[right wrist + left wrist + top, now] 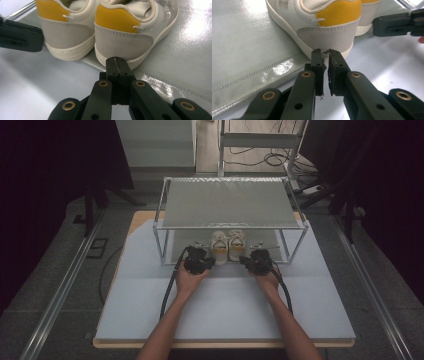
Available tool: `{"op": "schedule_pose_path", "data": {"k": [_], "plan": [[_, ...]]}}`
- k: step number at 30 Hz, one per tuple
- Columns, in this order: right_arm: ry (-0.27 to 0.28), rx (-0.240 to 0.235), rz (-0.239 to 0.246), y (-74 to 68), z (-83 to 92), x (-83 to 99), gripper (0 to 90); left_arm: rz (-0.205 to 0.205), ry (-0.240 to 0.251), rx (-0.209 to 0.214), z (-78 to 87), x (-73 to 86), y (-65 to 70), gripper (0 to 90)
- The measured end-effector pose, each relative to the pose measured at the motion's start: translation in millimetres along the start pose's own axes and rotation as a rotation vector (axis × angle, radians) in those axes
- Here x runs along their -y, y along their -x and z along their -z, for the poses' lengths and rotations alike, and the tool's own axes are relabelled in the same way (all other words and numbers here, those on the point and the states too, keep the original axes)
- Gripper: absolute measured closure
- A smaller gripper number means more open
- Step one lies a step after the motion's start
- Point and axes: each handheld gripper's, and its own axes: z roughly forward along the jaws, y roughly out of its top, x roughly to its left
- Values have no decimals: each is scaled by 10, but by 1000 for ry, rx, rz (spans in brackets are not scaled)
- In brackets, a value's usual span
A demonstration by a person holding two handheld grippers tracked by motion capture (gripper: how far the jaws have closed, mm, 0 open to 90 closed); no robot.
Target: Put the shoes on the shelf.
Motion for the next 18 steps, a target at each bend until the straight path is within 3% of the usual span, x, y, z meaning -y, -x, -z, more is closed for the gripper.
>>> {"op": "schedule_pose_path", "data": {"k": [7, 9, 11, 18], "plan": [[2, 0, -4, 10, -10, 10, 891, 19, -9, -30, -122, -143, -12, 804], [1, 1, 1, 12, -8, 6, 890, 13, -21, -44, -166, -182, -33, 802], [-1, 1, 8, 13, -7, 0, 890, -19, -37, -49, -202, -207, -81, 799], [0, 2, -4, 68, -14, -7, 890, 4, -29, -50, -280, -208, -49, 798]]}}
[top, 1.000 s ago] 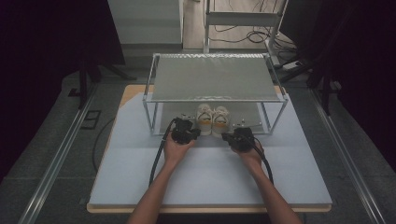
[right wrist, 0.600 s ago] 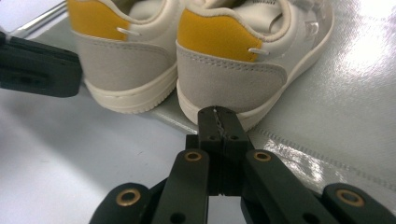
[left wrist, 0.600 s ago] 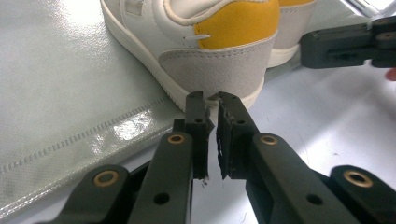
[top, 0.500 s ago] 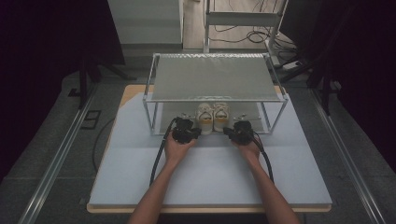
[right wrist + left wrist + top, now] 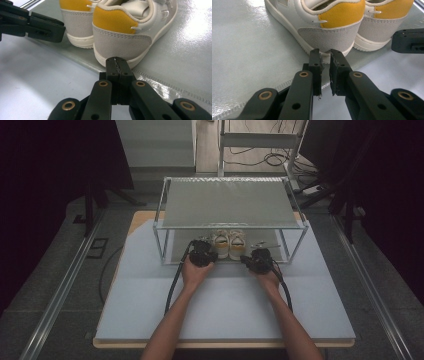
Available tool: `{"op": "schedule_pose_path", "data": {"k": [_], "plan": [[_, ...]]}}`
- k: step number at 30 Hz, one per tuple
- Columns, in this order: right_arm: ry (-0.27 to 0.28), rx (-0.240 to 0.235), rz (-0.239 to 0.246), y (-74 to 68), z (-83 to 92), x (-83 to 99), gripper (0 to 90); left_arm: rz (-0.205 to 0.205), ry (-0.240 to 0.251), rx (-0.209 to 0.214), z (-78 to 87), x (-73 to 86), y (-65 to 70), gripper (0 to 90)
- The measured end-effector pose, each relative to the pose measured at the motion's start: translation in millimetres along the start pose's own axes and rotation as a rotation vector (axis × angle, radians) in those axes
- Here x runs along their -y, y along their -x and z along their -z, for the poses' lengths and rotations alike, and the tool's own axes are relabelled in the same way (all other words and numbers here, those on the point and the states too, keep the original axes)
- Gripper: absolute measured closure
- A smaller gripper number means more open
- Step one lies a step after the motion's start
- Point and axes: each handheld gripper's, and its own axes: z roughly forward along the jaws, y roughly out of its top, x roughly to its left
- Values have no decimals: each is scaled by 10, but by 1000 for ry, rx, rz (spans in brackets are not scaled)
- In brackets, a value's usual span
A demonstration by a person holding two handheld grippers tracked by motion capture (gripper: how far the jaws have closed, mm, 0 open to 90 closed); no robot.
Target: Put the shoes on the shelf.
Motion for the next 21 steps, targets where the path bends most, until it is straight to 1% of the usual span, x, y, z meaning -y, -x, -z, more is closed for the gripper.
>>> {"op": "schedule_pose_path", "data": {"k": [3, 6, 7, 9, 12, 13, 14, 15, 16, 17, 21], "plan": [[5, 4, -5, 23, -4, 1, 890, -11, -1, -8, -5, -3, 21, 799], [4, 2, -10, 25, -5, 5, 890, -21, -3, 2, 16, 1, 20, 778], [3, 3, -8, 25, -3, 4, 888, -2, -4, -1, 29, 5, 40, 775], [3, 1, -7, 24, -3, 5, 875, 11, 4, 1, 53, 15, 62, 761], [5, 1, -8, 25, 27, 12, 861, 15, 23, 6, 128, 51, 54, 746], [12, 0, -11, 33, 42, 14, 857, -18, 26, 10, 159, 62, 30, 738], [13, -2, -9, 42, 65, 17, 845, 20, 25, 12, 188, 90, 51, 729], [14, -3, -5, 47, 90, 21, 835, 33, 25, 15, 219, 114, 60, 716], [15, -6, -2, 51, 121, 27, 833, 15, 31, 16, 257, 137, 44, 705], [20, -6, 2, 52, 156, 36, 832, 23, 38, 18, 297, 165, 45, 702], [42, -15, 21, 65, 335, 90, 782, 12, 52, 17, 451, 276, 51, 649]]}}
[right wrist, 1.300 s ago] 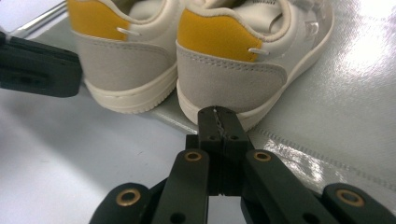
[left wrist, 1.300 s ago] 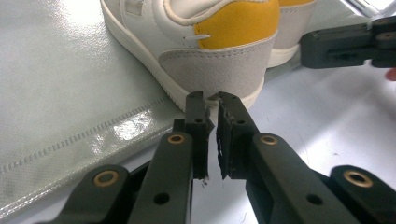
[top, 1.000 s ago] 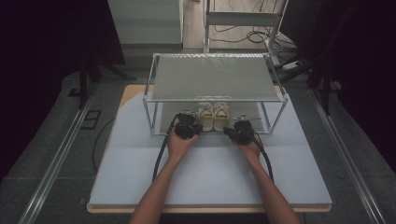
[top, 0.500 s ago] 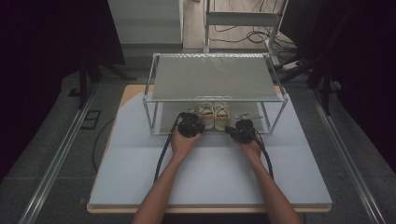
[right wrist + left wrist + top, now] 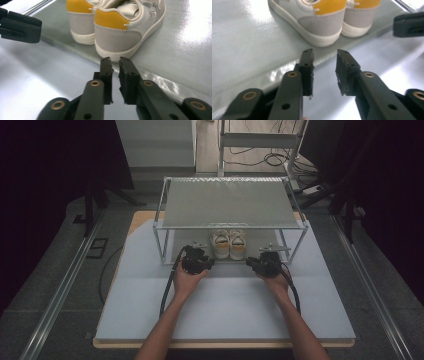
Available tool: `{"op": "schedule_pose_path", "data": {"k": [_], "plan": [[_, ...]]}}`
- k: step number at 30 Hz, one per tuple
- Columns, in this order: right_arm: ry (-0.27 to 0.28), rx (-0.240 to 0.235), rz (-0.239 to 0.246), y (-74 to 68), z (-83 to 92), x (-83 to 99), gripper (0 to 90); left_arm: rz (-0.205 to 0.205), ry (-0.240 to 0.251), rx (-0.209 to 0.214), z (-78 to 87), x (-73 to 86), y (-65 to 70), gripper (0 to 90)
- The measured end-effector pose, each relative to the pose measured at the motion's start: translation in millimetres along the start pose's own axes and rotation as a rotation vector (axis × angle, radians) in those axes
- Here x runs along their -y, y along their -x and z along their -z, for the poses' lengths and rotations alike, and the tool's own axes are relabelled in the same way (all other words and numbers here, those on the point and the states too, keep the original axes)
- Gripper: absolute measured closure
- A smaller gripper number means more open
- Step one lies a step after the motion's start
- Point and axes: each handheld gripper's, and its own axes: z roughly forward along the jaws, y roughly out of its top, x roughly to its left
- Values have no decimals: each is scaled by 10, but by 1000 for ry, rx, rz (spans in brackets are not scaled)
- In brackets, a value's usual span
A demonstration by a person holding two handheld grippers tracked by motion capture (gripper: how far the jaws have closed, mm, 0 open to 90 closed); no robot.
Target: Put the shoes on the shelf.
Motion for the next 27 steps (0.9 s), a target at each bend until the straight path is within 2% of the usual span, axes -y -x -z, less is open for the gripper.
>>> {"op": "schedule_pose_path", "data": {"k": [3, 5, 11, 16, 20, 27], "plan": [[10, -11, 4, 3, 123, 39, 723, 1, 21, 11, 133, 81, 4, 605], [13, -17, 10, 6, 224, 77, 693, -13, 32, 22, 247, 156, 6, 589], [31, -35, 33, -1, 472, 215, 610, -42, 46, 43, 452, 366, 13, 521], [36, -32, 42, 24, 681, 385, 564, -30, 54, 36, 618, 591, -35, 495], [37, -23, 30, 90, 861, 556, 543, -44, 37, 17, 749, 775, -65, 469], [38, 0, 5, 212, 1115, 831, 520, -37, 34, -11, 918, 974, -164, 458]]}}
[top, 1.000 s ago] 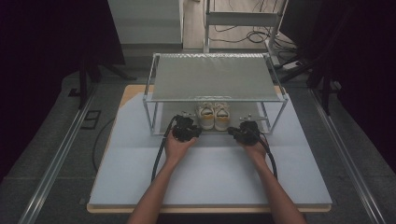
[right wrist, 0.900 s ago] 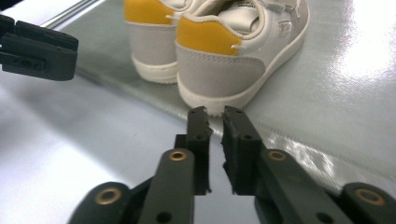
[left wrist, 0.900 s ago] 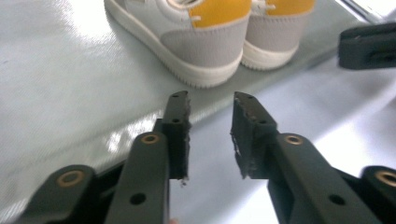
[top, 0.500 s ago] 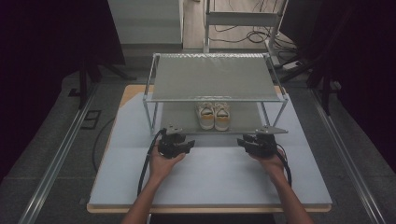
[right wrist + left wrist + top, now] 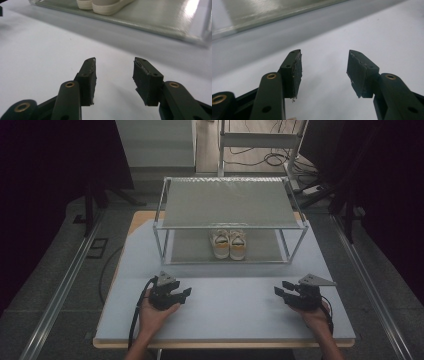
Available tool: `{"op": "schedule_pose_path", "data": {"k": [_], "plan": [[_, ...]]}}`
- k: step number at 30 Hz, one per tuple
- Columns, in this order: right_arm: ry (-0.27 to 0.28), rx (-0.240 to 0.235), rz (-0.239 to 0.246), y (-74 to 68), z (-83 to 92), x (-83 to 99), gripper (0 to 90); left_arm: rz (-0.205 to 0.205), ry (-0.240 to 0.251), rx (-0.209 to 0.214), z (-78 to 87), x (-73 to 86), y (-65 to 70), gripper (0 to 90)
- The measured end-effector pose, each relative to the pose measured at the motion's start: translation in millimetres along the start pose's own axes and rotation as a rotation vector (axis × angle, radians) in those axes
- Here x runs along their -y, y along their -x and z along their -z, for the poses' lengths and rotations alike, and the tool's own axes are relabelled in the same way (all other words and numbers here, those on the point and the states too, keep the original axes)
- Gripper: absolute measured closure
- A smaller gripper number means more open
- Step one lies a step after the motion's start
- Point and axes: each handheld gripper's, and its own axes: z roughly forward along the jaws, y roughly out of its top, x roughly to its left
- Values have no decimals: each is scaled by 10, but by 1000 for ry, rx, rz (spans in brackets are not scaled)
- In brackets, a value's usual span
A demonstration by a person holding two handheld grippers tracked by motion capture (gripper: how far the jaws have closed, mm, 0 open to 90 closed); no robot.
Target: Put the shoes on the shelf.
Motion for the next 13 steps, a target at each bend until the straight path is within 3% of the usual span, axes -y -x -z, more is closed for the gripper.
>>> {"op": "schedule_pose_path", "data": {"k": [3, 13], "plan": [[2, 1, -10, 45, 32, 71, 514, 18, -1, -8, 26, 67, -40, 456], [-4, -4, 1, 26, 3, 63, 489, 6, 5, -28, 51, 69, -60, 411]]}}
